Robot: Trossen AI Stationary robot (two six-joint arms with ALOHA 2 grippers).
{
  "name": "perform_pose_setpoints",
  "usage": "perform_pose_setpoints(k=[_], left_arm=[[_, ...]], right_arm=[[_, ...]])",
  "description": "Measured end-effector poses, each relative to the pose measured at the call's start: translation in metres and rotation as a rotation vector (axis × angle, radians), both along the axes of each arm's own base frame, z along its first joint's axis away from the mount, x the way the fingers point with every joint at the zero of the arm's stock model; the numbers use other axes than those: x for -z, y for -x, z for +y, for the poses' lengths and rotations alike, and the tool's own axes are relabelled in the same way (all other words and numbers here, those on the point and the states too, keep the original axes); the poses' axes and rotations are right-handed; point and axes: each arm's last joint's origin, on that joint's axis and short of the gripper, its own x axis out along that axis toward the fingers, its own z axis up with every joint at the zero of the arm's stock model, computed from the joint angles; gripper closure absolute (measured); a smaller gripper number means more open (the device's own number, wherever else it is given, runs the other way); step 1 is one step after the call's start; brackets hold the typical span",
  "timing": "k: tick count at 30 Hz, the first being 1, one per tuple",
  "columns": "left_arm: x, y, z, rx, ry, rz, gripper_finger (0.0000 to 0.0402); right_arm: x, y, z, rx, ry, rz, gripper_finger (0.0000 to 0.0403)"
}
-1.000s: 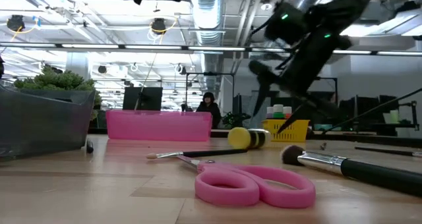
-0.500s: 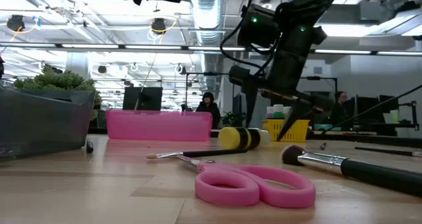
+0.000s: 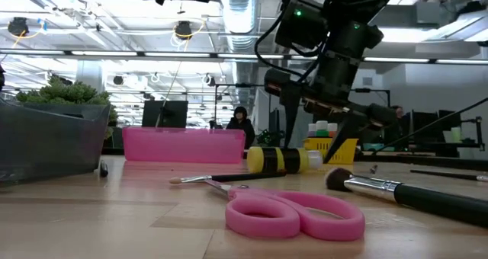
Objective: Pick & Place Paint Supplies
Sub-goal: Put the yellow paint bottle into the yellow bin
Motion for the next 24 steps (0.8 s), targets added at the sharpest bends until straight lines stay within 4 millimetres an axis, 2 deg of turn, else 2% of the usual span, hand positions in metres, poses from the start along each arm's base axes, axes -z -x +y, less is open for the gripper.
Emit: perform_pose_setpoints(k=[9, 12, 14, 18, 24], left_arm=[[0.0, 0.0, 0.0, 0.017, 0.004, 0.0, 0.0169], [0.0, 0.0, 0.0, 0.017, 0.004, 0.001, 0.0169], [0.0, 0.0, 0.0, 0.017, 0.003, 0.001, 0.0169], [0.0, 0.0, 0.0, 0.017, 0.003, 0.001, 0.0169], [0.0, 0.0, -0.001, 0.02, 0.003, 0.0, 0.0169]], right_arm=[[-0.033, 0.012, 0.022, 0.009, 0.057, -0.08, 0.0139], [-0.037, 0.008, 0.027, -0.08, 0.134, -0.148, 0.0139], [-0.041, 0.002, 0.025, -0.222, 0.248, -0.233, 0.0139], [-0.049, -0.011, 0.009, -0.546, 0.548, -0.361, 0.0139], [-0.052, -0.013, -0.009, -1.091, 0.94, -0.335, 0.0139]])
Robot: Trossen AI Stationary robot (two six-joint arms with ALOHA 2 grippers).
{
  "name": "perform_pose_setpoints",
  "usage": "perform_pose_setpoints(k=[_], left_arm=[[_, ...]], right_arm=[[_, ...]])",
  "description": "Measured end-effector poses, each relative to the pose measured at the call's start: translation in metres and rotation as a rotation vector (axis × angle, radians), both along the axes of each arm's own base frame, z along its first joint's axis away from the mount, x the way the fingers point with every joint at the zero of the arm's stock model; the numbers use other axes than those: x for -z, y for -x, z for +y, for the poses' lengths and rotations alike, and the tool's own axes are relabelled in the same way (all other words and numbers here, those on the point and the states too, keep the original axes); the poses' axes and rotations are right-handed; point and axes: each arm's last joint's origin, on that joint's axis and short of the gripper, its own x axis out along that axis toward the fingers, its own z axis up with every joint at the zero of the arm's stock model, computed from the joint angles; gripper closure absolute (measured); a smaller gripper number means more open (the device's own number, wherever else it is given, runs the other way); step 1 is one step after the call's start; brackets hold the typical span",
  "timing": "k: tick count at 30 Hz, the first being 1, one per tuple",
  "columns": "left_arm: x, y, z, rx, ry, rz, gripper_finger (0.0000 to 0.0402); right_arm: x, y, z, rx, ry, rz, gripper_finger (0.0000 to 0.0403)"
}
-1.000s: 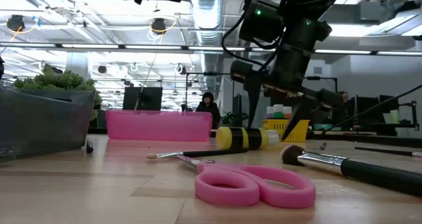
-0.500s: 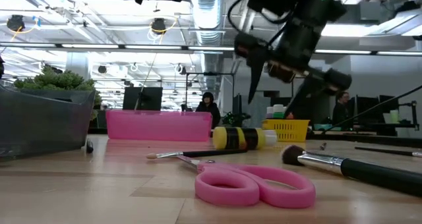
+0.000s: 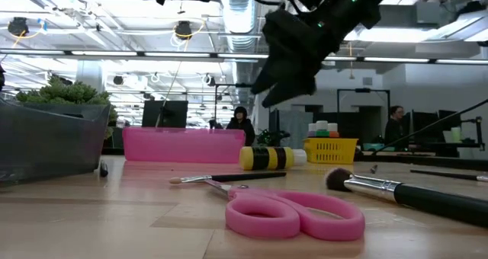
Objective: Pick & Place Paint Supplies
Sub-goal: Put the yellow paint bottle into the yellow bin
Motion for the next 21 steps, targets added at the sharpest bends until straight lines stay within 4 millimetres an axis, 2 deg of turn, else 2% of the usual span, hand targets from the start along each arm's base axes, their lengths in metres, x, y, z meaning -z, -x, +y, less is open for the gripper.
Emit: perform_pose_setpoints(k=[3, 7, 10, 14, 17, 21], left_arm=[[0.0, 0.0, -0.001, 0.002, 0.001, 0.0, 0.0169], [0.0, 0.0, -0.001, 0.0, 0.006, -0.004, 0.0169], [0.0, 0.0, -0.001, 0.0, 0.007, -0.005, 0.0169], [0.0, 0.0, -0.001, 0.01, 0.011, -0.006, 0.0169], [0.0, 0.0, -0.001, 0.01, 0.012, -0.006, 0.017], [0.0, 0.0, -0.001, 0.009, 0.019, -0.01, 0.0169]], right_arm=[[0.001, 0.001, -0.005, -0.202, 0.195, 0.035, 0.0139], [0.005, 0.004, -0.014, -0.237, 0.234, 0.097, 0.0139], [0.01, 0.011, -0.019, -0.251, 0.174, 0.167, 0.0139], [0.018, 0.021, -0.021, -0.226, -0.007, 0.265, 0.0139], [0.024, 0.029, -0.016, -0.253, -0.131, 0.288, 0.0139], [0.026, 0.034, -0.006, -0.251, -0.184, 0.325, 0.0139]])
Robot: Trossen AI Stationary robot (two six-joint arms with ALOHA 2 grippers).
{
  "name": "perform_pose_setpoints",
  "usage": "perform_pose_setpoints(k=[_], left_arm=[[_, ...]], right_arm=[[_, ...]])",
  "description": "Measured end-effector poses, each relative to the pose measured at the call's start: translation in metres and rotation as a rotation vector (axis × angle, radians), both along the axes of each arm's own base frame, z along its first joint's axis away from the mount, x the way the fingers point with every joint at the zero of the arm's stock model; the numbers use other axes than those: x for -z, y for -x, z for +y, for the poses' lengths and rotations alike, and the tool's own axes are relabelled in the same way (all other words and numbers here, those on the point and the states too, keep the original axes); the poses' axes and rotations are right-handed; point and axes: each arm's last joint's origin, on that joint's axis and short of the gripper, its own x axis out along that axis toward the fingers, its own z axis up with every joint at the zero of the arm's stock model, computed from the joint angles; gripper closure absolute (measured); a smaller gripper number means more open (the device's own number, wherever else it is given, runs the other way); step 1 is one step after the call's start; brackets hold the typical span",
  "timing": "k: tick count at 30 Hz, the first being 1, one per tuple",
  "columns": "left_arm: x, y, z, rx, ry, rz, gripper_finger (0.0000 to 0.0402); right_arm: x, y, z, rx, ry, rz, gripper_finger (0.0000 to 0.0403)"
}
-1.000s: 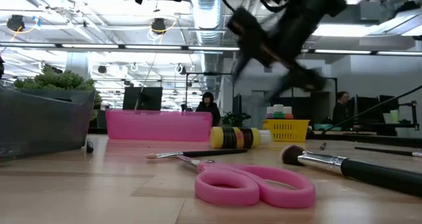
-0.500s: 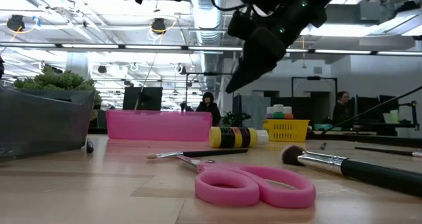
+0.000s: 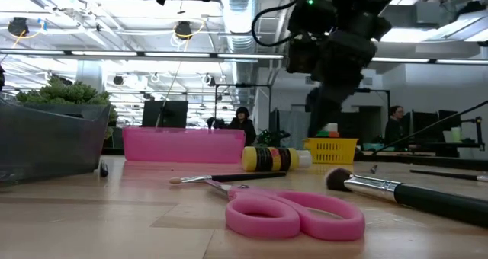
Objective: Pick & Place Paint Supplies
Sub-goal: Put the yellow paint bottle into the yellow bin
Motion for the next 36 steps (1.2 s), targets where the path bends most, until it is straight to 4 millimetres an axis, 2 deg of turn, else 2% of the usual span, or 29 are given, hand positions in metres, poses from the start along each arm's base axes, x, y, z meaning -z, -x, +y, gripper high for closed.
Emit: perform_pose_setpoints(k=[4, 9, 12, 17, 20, 27, 28, 31, 36], left_arm=[[0.0, 0.0, 0.0, -0.01, 0.045, -0.026, 0.0169], [0.0, 0.0, -0.002, -0.011, 0.075, -0.049, 0.0169], [-0.001, 0.0, -0.002, -0.011, 0.078, -0.055, 0.0169], [-0.001, 0.0, -0.002, -0.011, 0.078, -0.056, 0.0169], [-0.001, -0.001, -0.002, -0.001, 0.084, -0.057, 0.0169], [-0.001, -0.001, -0.003, 0.006, 0.087, -0.057, 0.0169], [-0.001, -0.001, -0.003, 0.006, 0.086, -0.058, 0.0169], [-0.001, -0.001, -0.003, 0.006, 0.087, -0.056, 0.017], [-0.002, -0.001, -0.004, 0.033, 0.095, -0.065, 0.0169]], right_arm=[[0.002, 0.003, 0.003, 0.275, -0.143, 0.102, 0.0139], [-0.002, 0.007, 0.002, 0.799, -0.395, 0.252, 0.0139], [0.0, 0.008, 0.001, 1.057, -0.508, 0.315, 0.0139], [-0.002, 0.003, -0.006, 1.525, -0.692, 0.305, 0.0139], [-0.003, 0.0, -0.001, 1.754, -0.796, 0.264, 0.0139], [0.009, -0.01, 0.004, 2.014, -0.924, 0.216, 0.0139], [0.011, -0.008, 0.003, 2.026, -0.918, 0.22, 0.0139], [0.018, -0.024, 0.0, 1.997, -1.006, 0.173, 0.0139], [0.034, -0.031, 0.001, 1.998, -1.028, 0.188, 0.0139]])
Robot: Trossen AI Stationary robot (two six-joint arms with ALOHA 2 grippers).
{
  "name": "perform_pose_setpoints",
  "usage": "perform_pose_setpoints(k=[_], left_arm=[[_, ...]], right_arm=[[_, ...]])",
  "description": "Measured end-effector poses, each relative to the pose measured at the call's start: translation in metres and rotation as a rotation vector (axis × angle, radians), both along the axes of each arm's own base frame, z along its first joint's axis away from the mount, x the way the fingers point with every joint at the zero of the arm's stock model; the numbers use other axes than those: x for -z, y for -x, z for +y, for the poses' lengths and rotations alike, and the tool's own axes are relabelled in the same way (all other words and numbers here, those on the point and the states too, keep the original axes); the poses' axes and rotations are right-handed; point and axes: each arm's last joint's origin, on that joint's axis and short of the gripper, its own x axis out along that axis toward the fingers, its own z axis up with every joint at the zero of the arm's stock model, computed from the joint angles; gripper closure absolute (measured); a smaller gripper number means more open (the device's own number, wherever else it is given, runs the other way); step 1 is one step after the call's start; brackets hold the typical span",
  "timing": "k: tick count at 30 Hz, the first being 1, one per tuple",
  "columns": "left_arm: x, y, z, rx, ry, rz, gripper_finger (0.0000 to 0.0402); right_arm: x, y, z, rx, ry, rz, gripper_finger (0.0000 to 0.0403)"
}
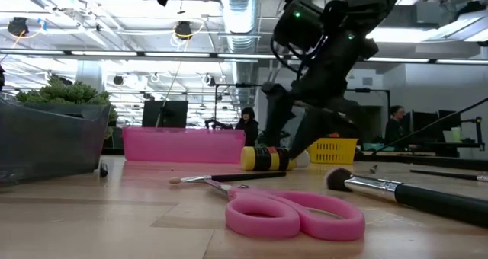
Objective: Pick & Place Paint Supplies
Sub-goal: Put the yellow paint bottle into the yellow bin
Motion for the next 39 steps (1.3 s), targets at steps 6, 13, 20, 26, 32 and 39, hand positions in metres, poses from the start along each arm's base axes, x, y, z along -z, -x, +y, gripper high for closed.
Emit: perform_pose_setpoints(k=[6, 13, 20, 26, 32, 39], left_arm=[[-0.001, 0.001, 0.0, -0.002, 0.014, -0.01, 0.017], [0.0, 0.001, 0.0, -0.003, 0.014, -0.005, 0.017], [0.0, 0.001, 0.0, -0.003, 0.014, -0.003, 0.017], [0.0, 0.001, 0.0, -0.004, 0.014, -0.003, 0.0169], [0.001, 0.002, 0.0, 0.0, 0.002, 0.013, 0.017], [0.008, 0.003, -0.003, 0.101, -0.046, 0.123, 0.017]], right_arm=[[0.009, 0.004, 0.0, -0.003, -0.004, 0.068, 0.0139], [0.018, -0.001, -0.004, -0.01, 0.018, 0.07, 0.0139], [0.021, -0.002, -0.003, -0.032, 0.029, 0.07, 0.0174], [0.022, -0.001, -0.003, -0.097, 0.064, 0.084, 0.0238], [0.017, -0.001, -0.005, -0.294, 0.159, 0.048, 0.027], [-0.023, 0.0, -0.015, -0.739, 0.447, -0.161, 0.025]])
